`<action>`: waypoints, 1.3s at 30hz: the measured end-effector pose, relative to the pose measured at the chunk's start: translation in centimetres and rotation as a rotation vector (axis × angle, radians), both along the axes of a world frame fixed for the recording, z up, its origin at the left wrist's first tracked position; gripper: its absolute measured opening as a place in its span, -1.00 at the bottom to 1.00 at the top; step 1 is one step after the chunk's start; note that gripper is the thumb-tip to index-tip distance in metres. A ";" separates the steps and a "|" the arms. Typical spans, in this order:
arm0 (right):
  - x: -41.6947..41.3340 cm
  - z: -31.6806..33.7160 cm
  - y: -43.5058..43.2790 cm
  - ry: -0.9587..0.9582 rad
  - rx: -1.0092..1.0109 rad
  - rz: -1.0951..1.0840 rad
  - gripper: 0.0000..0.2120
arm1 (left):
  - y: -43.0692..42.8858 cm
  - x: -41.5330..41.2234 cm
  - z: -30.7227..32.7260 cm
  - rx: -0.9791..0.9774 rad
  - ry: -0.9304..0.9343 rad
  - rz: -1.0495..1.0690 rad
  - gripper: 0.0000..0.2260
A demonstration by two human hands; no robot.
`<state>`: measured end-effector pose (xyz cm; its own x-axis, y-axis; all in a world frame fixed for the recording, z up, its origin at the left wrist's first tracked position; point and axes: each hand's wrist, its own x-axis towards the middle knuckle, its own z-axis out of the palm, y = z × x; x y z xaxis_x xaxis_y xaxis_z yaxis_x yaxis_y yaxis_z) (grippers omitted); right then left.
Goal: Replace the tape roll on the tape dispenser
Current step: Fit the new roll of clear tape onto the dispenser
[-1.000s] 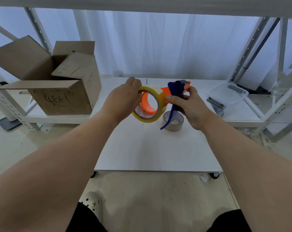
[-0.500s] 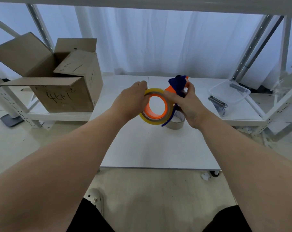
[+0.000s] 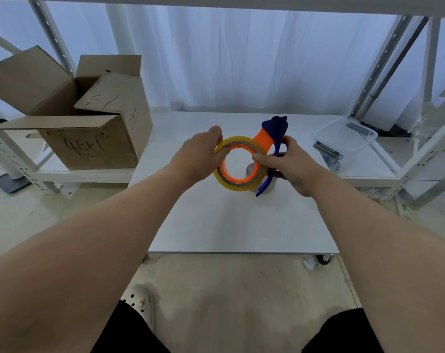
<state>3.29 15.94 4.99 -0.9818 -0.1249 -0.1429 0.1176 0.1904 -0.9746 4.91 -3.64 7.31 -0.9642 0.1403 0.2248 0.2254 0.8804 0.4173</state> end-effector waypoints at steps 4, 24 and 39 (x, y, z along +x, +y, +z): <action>-0.6 0.2 0.4 -0.003 -0.083 -0.031 -0.27 | -0.6 -0.3 0.1 0.292 -0.132 -0.001 -0.73; 0.2 1.1 -0.8 -0.044 -0.296 0.166 -0.24 | -1.4 -0.8 1.4 0.965 -0.618 -0.025 -0.65; -0.1 1.3 -2.9 0.259 0.255 -0.140 -0.75 | -0.1 -1.0 0.5 0.715 -0.446 0.286 -0.58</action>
<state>3.22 13.06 6.32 -0.9945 0.0209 0.1026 -0.0837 0.4301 -0.8989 3.94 -3.71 7.80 -0.9596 -0.1494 -0.2385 -0.2781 0.3735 0.8850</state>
